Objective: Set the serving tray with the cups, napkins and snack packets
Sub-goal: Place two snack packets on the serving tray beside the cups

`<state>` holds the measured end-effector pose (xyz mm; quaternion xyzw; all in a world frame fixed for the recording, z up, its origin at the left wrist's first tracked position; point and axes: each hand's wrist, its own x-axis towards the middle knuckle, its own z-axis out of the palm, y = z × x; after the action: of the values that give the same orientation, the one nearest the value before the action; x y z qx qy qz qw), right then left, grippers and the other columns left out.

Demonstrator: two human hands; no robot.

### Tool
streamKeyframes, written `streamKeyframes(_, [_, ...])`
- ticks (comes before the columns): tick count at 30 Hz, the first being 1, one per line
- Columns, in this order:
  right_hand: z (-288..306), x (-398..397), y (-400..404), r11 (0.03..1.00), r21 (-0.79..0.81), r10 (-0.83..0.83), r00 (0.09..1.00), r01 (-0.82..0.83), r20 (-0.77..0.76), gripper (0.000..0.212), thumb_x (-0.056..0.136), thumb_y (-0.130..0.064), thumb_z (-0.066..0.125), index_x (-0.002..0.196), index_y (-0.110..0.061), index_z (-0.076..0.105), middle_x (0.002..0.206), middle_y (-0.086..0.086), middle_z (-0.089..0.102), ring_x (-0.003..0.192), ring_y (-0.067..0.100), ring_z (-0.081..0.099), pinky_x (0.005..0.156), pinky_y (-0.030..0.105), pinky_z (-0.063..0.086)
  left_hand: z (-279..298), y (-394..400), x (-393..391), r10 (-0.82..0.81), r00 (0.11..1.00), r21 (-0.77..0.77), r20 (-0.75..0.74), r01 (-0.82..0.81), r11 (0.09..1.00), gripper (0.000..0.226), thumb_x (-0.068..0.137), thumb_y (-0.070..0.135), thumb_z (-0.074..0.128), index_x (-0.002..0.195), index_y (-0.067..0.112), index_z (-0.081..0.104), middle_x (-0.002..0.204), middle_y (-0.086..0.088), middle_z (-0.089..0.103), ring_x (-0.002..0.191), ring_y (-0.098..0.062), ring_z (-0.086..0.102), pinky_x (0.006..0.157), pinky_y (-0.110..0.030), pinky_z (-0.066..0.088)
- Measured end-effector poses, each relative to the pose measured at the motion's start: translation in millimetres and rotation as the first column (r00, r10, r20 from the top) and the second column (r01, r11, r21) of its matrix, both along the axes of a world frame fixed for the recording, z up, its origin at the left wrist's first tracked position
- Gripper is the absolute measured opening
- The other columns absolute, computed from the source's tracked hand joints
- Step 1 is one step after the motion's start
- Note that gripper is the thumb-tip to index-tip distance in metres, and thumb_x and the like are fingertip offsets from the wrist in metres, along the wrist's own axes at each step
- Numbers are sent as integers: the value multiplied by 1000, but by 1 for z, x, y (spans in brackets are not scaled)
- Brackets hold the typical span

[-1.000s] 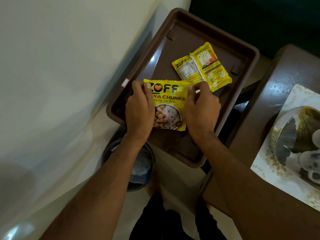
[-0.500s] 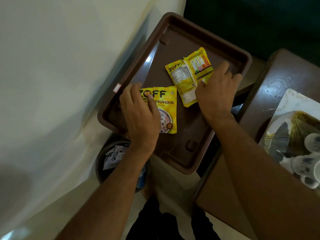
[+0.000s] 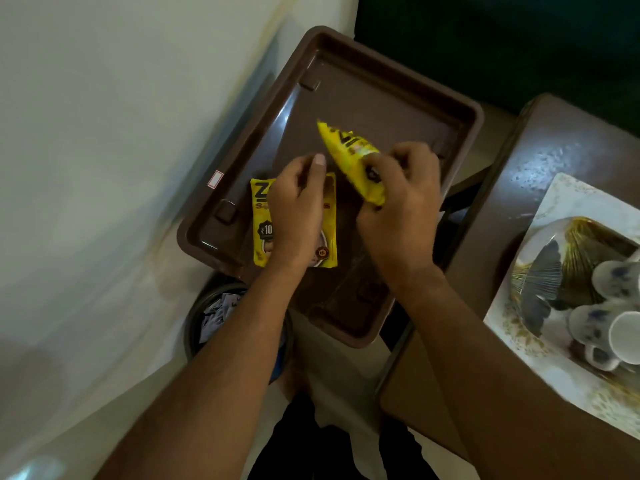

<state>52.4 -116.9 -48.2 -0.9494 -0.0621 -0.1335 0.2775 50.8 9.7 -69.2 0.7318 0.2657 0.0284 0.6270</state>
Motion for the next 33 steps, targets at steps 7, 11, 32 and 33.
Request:
streamKeyframes(7, [-16, -23, -5, 968, 24, 250, 952, -249, -176, 43, 79, -27, 73, 118, -9, 71, 119, 12, 64, 110, 31, 57, 89, 46, 48, 7, -9, 13, 80, 977, -293, -197, -137, 946, 52, 104, 38, 57, 107, -13, 67, 112, -37, 69, 96, -44, 71, 93, -66, 54])
streamKeyframes(11, [-12, -12, -14, 982, 187, 59, 994, -41, -97, 24, 94, -24, 70, 112, -7, 73, 111, 9, 68, 105, 25, 60, 89, 33, 48, 11, -12, 13, 121, 970, -315, -211, -185, 931, 28, 106, 15, 54, 111, -9, 67, 112, -30, 74, 107, -46, 71, 96, -63, 56])
streamKeyframes(32, [-4, 13, -18, 753, 541, -177, 907, 375, -381, 39, 110, -24, 46, 72, -16, 50, 61, -10, 44, 50, 0, 41, 48, 14, 31, -7, -28, -23, -46, 998, 219, 30, 38, 975, 37, 110, 44, 40, 85, 22, 55, 65, 8, 50, 60, -2, 49, 58, -18, 38])
streamKeyframes(33, [-3, 13, -18, 753, 540, -191, 910, 376, -368, 41, 109, -23, 46, 69, -20, 47, 60, -11, 43, 49, 0, 42, 48, 12, 31, -7, -29, -24, -43, 998, 256, 53, 28, 966, 37, 110, 41, 41, 82, 20, 54, 62, 9, 46, 58, -4, 47, 54, -20, 37])
